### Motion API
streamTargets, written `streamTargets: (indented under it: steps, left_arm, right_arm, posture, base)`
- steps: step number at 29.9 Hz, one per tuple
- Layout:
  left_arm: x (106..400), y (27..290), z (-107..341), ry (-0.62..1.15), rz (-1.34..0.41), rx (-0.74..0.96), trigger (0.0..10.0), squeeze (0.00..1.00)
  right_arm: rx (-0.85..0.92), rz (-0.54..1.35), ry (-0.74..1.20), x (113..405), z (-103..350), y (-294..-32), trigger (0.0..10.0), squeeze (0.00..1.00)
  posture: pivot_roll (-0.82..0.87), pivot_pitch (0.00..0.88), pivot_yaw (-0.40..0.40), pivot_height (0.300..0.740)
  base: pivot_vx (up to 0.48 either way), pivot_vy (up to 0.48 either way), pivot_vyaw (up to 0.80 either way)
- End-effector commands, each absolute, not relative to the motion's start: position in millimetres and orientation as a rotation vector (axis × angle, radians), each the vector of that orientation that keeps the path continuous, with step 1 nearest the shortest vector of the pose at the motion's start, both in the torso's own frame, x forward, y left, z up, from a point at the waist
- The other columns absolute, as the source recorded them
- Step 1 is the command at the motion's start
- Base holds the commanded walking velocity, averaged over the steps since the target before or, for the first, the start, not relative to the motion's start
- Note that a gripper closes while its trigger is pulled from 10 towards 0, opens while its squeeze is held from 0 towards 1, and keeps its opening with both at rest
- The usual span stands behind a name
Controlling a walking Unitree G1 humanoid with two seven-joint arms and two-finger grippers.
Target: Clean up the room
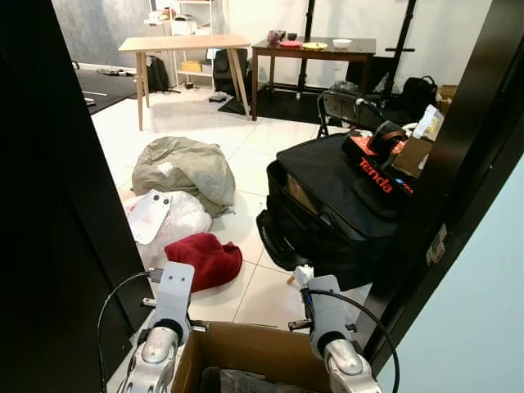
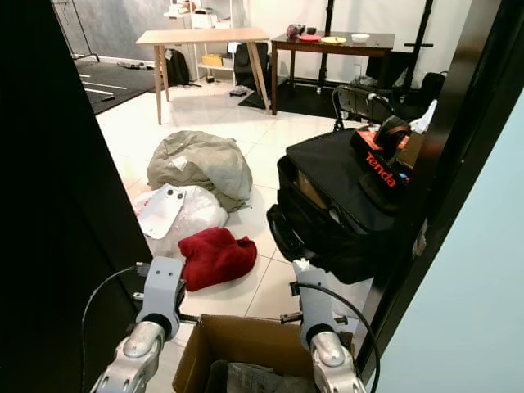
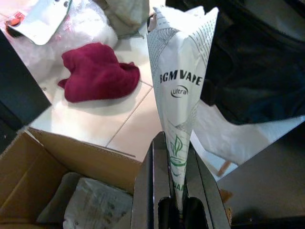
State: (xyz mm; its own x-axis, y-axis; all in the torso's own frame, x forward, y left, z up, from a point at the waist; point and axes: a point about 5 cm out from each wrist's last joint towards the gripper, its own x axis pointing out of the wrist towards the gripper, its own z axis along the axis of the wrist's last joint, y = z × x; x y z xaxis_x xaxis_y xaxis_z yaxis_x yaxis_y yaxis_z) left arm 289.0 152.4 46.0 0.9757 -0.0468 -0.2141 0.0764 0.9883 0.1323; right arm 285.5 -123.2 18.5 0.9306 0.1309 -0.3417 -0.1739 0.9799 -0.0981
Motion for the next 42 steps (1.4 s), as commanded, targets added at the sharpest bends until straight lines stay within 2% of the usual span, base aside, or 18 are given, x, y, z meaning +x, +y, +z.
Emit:
streamTargets:
  steps: [1,4,5,7,8,10,11,12,14,16,20,22,24,25,28,31,38,42]
  left_arm:
    - [288.0,157.5,43.2,0.216,-0.120,0.220,10.0,0.00]
    - [287.0,158.3,42.8,0.202,-0.206,0.312,10.0,0.00]
    - [285.0,158.4,42.2,0.192,-0.303,0.401,10.0,0.00]
    - [285.0,158.4,42.2,0.192,-0.303,0.401,10.0,0.00]
    - [282.6,158.7,42.1,0.182,-0.399,0.470,10.0,0.00]
    - [282.6,158.7,42.1,0.182,-0.399,0.470,10.0,0.00]
    - [279.3,159.2,43.0,0.165,-0.496,0.539,10.0,0.00]
    - [279.3,159.2,43.0,0.165,-0.496,0.539,10.0,0.00]
    - [271.1,160.6,46.0,0.124,-0.649,0.647,10.0,0.00]
    - [267.7,160.9,47.7,0.107,-0.689,0.677,10.0,0.00]
    - [265.0,160.6,50.2,0.086,-0.712,0.695,10.0,0.00]
    - [261.5,159.4,58.7,0.035,-0.731,0.707,10.0,0.00]
    - [261.5,159.4,58.7,0.035,-0.731,0.707,10.0,0.00]
    - [263.2,158.7,67.0,-0.012,-0.718,0.678,10.0,0.00]
    - [263.9,158.4,71.3,-0.032,-0.712,0.655,10.0,0.00]
    - [257.0,146.8,77.0,-0.063,-0.826,0.586,10.0,0.00]
    - [240.5,135.9,68.9,-0.026,-1.025,0.589,10.0,0.00]
    - [237.9,134.9,68.9,-0.023,-1.046,0.588,10.0,0.00]
  right_arm:
    - [-0.184,0.254,0.385,286.5,15.4,-113.4,10.0,0.00]
    - [-0.265,0.339,0.412,287.3,12.3,-108.3,10.0,0.00]
    - [-0.336,0.412,0.445,288.5,9.1,-106.0,10.0,0.00]
    - [-0.336,0.412,0.445,288.5,9.1,-106.0,10.0,0.00]
    - [-0.413,0.474,0.464,290.6,7.4,-105.5,10.0,0.00]
    - [-0.413,0.474,0.464,290.6,7.4,-105.5,10.0,0.00]
    - [-0.493,0.544,0.476,293.1,7.0,-105.8,10.0,0.00]
    - [-0.493,0.544,0.476,293.1,7.0,-105.8,10.0,0.00]
    - [-0.677,0.691,0.481,296.4,7.4,-107.7,10.0,0.00]
    - [-0.735,0.737,0.478,297.2,7.9,-108.7,10.0,0.00]
    - [-0.767,0.765,0.473,297.7,8.6,-109.2,10.0,0.00]
    - [-0.832,0.815,0.452,299.5,10.5,-105.1,10.0,0.00]
    - [-0.832,0.815,0.452,299.5,10.5,-105.1,10.0,0.00]
    - [-0.850,0.810,0.436,302.5,12.8,-101.3,10.0,0.00]
    - [-0.848,0.803,0.428,304.1,14.3,-99.8,10.0,0.00]
    - [-0.852,0.795,0.413,305.8,15.1,-97.3,10.0,0.00]
    - [-0.896,0.817,0.394,307.4,16.0,-91.6,10.0,0.00]
    - [-0.902,0.821,0.388,308.0,16.9,-90.4,10.0,0.00]
  posture:
    - [0.07,0.025,0.000,0.740]
    - [0.07,0.030,0.000,0.740]
    - [0.06,0.048,-0.005,0.740]
    - [0.06,0.048,-0.005,0.740]
    - [0.06,0.060,-0.010,0.740]
    - [0.06,0.060,-0.010,0.740]
    - [0.06,0.100,-0.025,0.740]
    - [0.06,0.100,-0.025,0.740]
    - [0.07,0.160,-0.045,0.740]
    - [0.08,0.191,-0.051,0.740]
    - [0.08,0.218,-0.053,0.740]
    - [0.10,0.304,-0.046,0.740]
    - [0.10,0.304,-0.046,0.740]
    - [0.09,0.358,-0.040,0.740]
    - [0.09,0.364,-0.041,0.740]
    - [0.09,0.380,-0.042,0.740]
    - [0.09,0.381,-0.050,0.740]
    - [0.09,0.381,-0.050,0.740]
  base:
    - [0.000,0.000,0.00]
    - [0.000,0.000,0.00]
    - [0.000,0.000,0.00]
    - [0.000,0.000,0.00]
    - [0.000,0.000,0.00]
    - [0.000,0.000,0.00]
    - [0.000,0.000,0.00]
    - [0.000,0.000,0.00]
    - [0.000,0.000,0.00]
    - [0.000,0.000,0.00]
    - [0.000,0.000,0.00]
    - [0.000,0.000,0.00]
    - [0.000,0.000,0.00]
    - [0.000,0.000,0.00]
    - [0.000,0.000,0.00]
    - [0.000,0.000,0.00]
    - [0.000,0.000,0.00]
    - [0.000,0.000,0.00]
